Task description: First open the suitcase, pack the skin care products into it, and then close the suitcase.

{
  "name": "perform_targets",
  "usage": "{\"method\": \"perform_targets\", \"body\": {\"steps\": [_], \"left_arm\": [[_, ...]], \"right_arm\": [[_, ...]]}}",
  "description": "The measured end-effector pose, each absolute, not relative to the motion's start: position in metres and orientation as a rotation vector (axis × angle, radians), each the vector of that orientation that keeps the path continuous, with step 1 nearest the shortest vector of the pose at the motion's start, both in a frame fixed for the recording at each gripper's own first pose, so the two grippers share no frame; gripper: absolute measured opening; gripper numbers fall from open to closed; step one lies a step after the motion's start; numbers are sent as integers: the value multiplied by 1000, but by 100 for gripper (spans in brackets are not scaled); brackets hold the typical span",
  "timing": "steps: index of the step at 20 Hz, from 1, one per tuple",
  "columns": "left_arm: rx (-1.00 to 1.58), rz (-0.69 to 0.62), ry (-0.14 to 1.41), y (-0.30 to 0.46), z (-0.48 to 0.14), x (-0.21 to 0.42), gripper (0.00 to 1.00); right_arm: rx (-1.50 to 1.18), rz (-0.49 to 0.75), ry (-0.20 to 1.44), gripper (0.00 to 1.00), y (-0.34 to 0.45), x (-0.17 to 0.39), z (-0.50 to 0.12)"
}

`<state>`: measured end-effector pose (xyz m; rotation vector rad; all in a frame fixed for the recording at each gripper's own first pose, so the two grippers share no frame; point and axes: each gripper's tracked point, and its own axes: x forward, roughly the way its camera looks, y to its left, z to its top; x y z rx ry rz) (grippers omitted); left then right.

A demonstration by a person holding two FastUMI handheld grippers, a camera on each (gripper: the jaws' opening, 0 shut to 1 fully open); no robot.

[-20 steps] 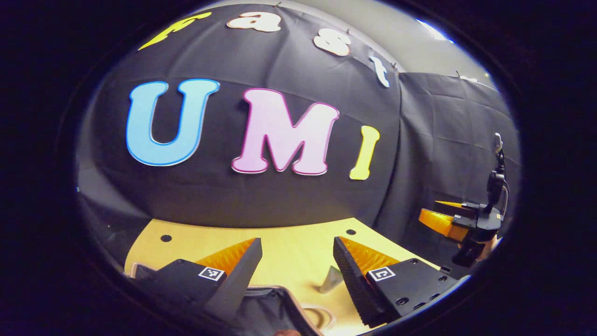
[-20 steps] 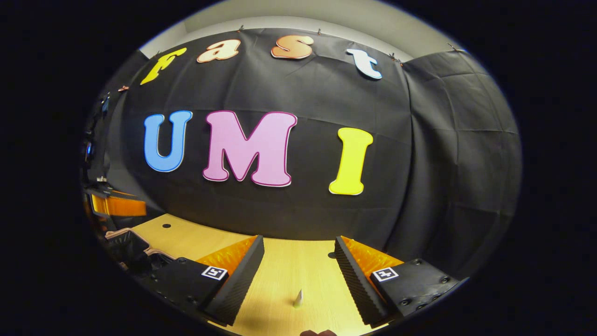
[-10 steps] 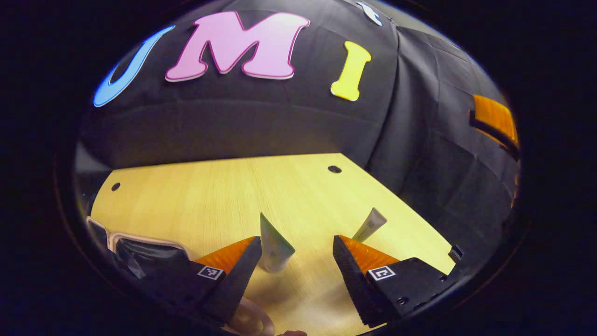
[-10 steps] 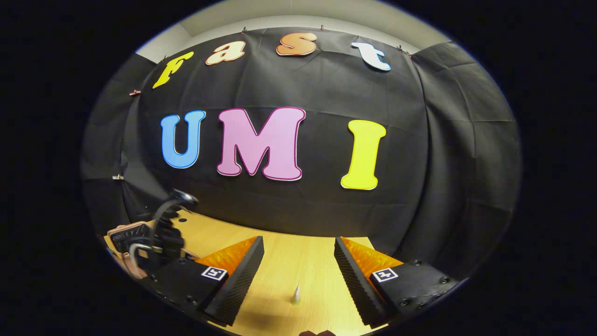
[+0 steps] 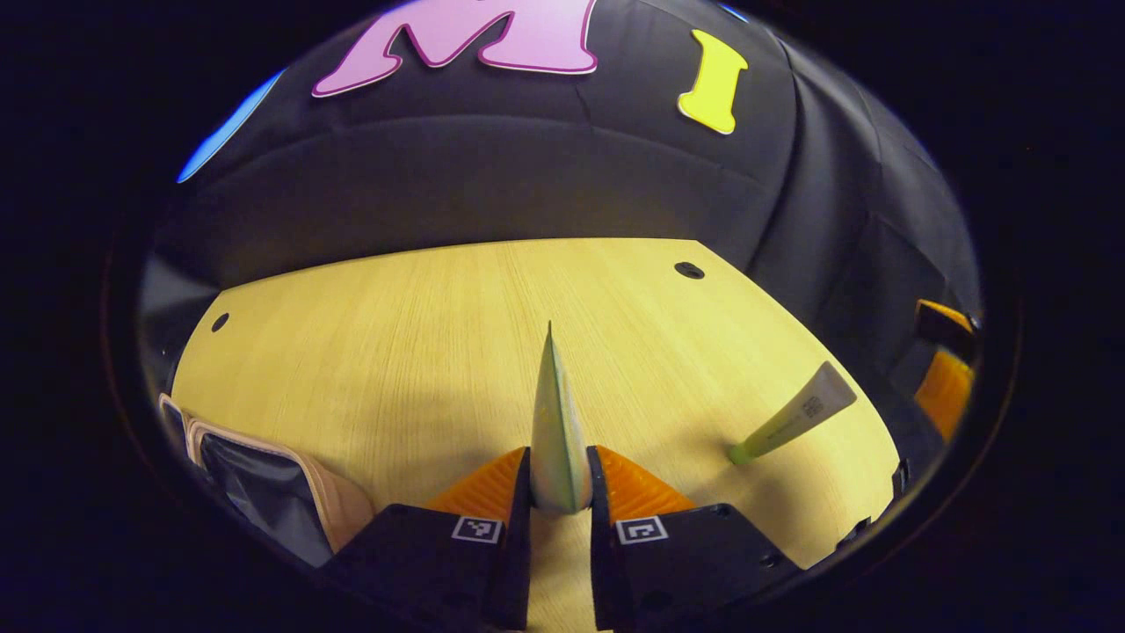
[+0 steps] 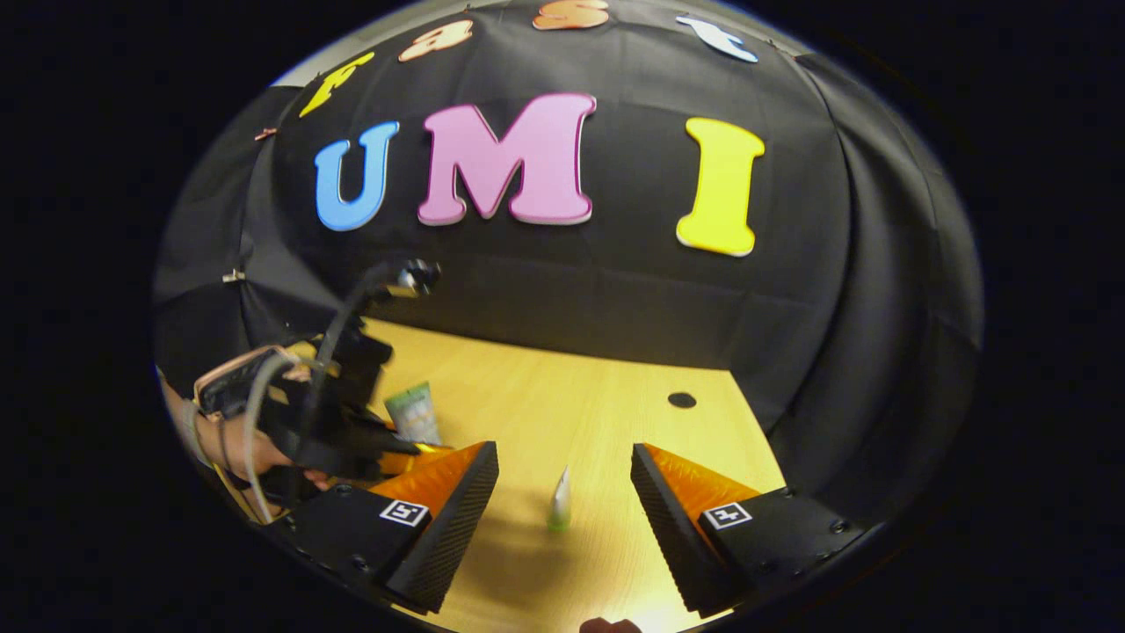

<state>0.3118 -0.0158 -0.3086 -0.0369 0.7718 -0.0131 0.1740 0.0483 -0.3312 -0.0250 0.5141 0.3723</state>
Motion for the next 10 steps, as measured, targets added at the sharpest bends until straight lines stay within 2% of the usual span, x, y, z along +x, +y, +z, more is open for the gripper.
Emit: {"method": "perform_targets", "body": {"steps": [2,3,6,7,8,9,10], "left_arm": [[-11,-41,755,-20,-290,305,34],[-13,-48,750,-23,-280,301,31],[-50,-58,740,-19,-237,277,30],[-64,-64,748,-14,-224,265,27],[-79,-58,752,-3,-211,252,30],[-87,-50,762,13,-201,236,30],[-90,-23,809,34,-199,218,30]], "right_arm": [[-22,358,594,97,47,175,-366],[-17,345,624,97,47,179,-379],[-12,330,684,98,54,188,-414],[-25,324,701,97,58,192,-425],[-43,311,716,97,59,195,-436],[-40,308,753,84,63,193,-447],[-45,272,781,56,61,192,-453]]}}
